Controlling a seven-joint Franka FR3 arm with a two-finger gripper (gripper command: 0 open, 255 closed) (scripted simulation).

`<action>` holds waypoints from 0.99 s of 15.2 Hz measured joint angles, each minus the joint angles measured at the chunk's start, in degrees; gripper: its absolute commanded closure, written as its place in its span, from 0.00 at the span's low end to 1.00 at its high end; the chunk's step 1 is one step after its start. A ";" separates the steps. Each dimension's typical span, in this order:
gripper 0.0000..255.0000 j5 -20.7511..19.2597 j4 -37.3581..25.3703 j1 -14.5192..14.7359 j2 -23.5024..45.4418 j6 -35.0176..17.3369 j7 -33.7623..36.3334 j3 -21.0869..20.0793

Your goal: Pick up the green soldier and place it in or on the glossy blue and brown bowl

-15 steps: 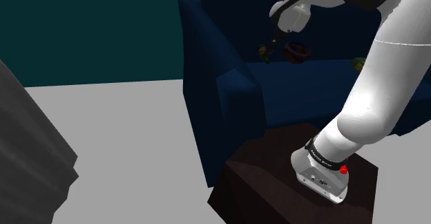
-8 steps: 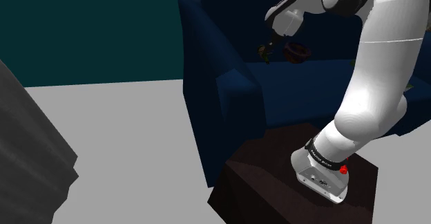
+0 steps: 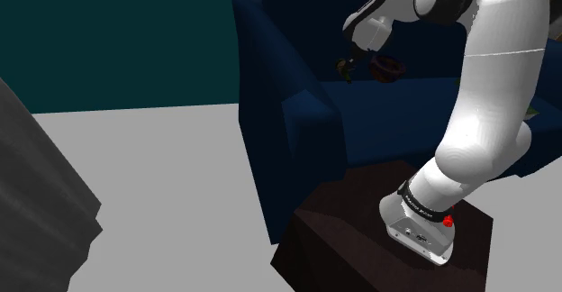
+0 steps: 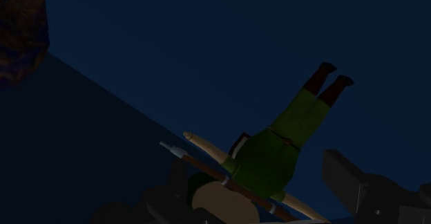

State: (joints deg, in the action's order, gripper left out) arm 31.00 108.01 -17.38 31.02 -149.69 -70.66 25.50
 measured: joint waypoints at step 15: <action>1.00 -0.94 -0.05 0.54 -1.08 1.13 0.69 0.74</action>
State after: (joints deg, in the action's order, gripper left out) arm 30.07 107.96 -16.84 29.93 -148.56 -69.97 26.23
